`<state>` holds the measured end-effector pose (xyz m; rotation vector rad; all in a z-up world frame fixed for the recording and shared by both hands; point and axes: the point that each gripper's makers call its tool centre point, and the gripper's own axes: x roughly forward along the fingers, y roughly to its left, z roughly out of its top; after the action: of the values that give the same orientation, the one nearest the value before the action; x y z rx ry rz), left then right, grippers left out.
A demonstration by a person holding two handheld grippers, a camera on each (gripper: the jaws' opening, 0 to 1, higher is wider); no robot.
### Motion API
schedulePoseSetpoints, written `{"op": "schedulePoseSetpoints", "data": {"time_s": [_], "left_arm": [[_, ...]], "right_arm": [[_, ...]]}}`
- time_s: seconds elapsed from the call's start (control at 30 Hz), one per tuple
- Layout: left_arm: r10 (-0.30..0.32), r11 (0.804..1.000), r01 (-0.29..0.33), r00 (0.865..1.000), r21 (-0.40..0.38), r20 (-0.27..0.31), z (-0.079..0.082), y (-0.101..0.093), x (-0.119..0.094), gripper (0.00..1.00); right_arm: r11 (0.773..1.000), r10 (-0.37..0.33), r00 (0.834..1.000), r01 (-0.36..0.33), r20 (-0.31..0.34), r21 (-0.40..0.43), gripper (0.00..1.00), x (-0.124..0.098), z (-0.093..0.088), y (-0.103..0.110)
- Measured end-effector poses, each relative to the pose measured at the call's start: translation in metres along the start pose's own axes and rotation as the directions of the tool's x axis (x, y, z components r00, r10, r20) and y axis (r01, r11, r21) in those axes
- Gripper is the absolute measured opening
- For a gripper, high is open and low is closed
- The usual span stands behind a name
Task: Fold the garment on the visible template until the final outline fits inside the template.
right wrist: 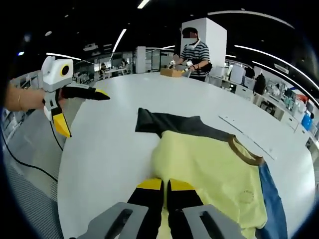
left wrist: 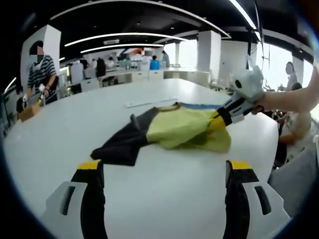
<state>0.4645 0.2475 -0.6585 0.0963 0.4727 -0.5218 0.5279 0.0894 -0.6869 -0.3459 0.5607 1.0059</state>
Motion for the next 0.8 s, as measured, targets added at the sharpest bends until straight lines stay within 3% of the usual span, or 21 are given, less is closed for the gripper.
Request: {"op": "schedulePoseSetpoints", "data": {"time_s": [0.53,0.8], "left_arm": [[-0.01,1.0,0.01,1.0,-0.013,-0.009,-0.003,0.0,0.007,0.94],[-0.017,1.0,0.017,1.0,-0.025,-0.021,-0.008,0.002,0.015,0.92]], "right_arm": [[0.992,-0.064,0.997,0.059,0.037,0.112,0.0,0.003,0.024,-0.061],[0.984,-0.108,0.994,0.105,0.017,0.142,0.0,0.014,0.019,-0.096]]}}
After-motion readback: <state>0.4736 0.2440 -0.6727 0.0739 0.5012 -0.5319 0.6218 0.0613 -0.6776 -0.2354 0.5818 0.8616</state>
